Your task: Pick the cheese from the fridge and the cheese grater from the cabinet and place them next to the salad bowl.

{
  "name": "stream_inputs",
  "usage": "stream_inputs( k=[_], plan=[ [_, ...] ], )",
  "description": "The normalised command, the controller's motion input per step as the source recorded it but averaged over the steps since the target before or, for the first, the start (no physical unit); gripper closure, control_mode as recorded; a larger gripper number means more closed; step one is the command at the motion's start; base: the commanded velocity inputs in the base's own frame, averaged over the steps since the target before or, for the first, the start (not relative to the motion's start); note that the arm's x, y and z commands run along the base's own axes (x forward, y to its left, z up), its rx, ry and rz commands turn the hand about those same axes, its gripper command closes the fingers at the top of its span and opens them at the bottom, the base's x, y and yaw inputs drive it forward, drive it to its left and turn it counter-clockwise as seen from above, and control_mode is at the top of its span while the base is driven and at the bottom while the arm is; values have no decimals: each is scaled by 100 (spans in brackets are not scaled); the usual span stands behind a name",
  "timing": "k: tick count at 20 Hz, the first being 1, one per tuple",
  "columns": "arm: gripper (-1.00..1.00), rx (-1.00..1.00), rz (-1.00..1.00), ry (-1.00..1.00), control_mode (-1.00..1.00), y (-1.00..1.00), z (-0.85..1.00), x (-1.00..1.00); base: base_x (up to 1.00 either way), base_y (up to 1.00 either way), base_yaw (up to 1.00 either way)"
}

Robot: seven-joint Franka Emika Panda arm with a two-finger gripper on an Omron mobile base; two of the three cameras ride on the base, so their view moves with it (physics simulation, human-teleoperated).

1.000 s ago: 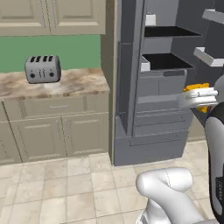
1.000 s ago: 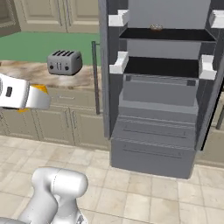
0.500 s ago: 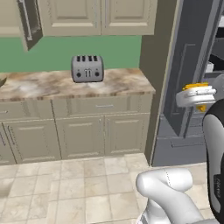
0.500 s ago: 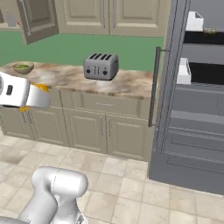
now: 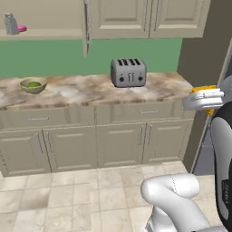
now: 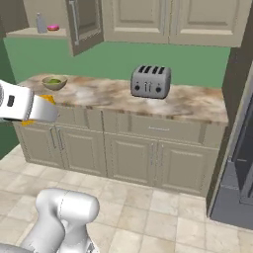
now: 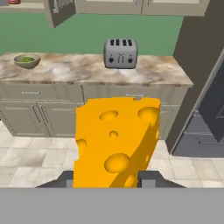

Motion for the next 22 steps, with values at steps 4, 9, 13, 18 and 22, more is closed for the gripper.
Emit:
stream_inputs(
  k=[4,9,13,18,22],
  plan=[
    [100,0,0,0,100,0,0,0,80,100,0],
    [100,0,0,0,100,0,0,0,96,100,0],
    [100,0,0,0,100,0,0,0,42,100,4],
    [100,0,0,0,100,0,0,0,50,97,10],
    [100,0,0,0,100,0,0,0,55,42,16]
  ],
)
